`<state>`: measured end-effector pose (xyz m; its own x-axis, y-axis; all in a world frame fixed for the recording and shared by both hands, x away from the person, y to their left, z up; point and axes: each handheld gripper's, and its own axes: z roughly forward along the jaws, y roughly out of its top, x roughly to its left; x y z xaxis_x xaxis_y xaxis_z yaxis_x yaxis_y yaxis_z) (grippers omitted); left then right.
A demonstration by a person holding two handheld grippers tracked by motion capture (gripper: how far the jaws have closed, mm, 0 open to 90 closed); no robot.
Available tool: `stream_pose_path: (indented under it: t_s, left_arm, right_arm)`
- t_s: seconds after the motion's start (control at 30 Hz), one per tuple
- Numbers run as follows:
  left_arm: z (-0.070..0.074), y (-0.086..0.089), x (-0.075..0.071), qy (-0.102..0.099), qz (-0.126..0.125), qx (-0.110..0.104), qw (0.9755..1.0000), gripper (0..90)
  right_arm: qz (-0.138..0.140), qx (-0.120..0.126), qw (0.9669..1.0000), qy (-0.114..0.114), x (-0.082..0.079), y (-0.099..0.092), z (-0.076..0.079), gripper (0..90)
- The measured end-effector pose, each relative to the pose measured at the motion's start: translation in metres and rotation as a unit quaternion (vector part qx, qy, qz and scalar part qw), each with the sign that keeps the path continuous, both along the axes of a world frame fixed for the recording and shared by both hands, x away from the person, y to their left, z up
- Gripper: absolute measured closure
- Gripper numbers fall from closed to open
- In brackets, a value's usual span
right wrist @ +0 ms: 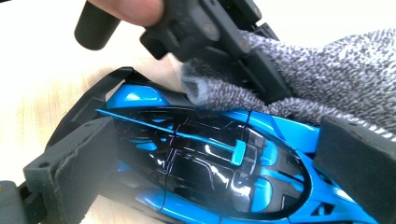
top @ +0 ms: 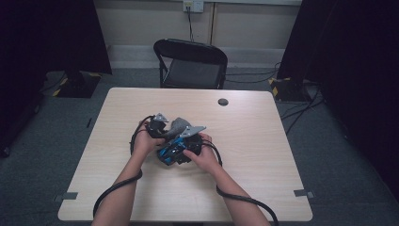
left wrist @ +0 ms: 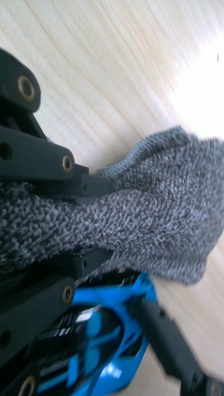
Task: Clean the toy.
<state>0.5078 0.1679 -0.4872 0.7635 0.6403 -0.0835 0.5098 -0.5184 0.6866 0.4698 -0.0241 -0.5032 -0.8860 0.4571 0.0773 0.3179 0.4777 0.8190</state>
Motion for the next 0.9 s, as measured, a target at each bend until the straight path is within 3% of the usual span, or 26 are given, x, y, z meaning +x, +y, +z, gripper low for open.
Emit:
stream_pose_path:
  t_s: [0.2,0.43,0.7,0.9]
  left_arm:
    - [-0.002,0.007,-0.008,0.003,0.007,-0.025,0.9997,72.2]
    - [0.002,0.017,-0.012,0.009,-0.008,-0.007,0.9999,72.2]
    - [0.003,0.028,-0.019,0.020,-0.006,-0.014,0.9997,72.1]
    - [0.006,0.037,-0.025,0.029,-0.007,-0.004,0.9995,72.1]
  right_arm:
    - [0.000,0.000,1.0000,0.002,0.001,0.000,0.000,0.0]
    - [-0.001,0.000,1.0000,0.002,0.001,0.000,0.000,0.0]
    - [-0.001,0.000,1.0000,0.003,0.001,0.000,0.000,0.0]
    - [-0.001,0.001,1.0000,0.003,0.001,0.000,0.000,0.0]
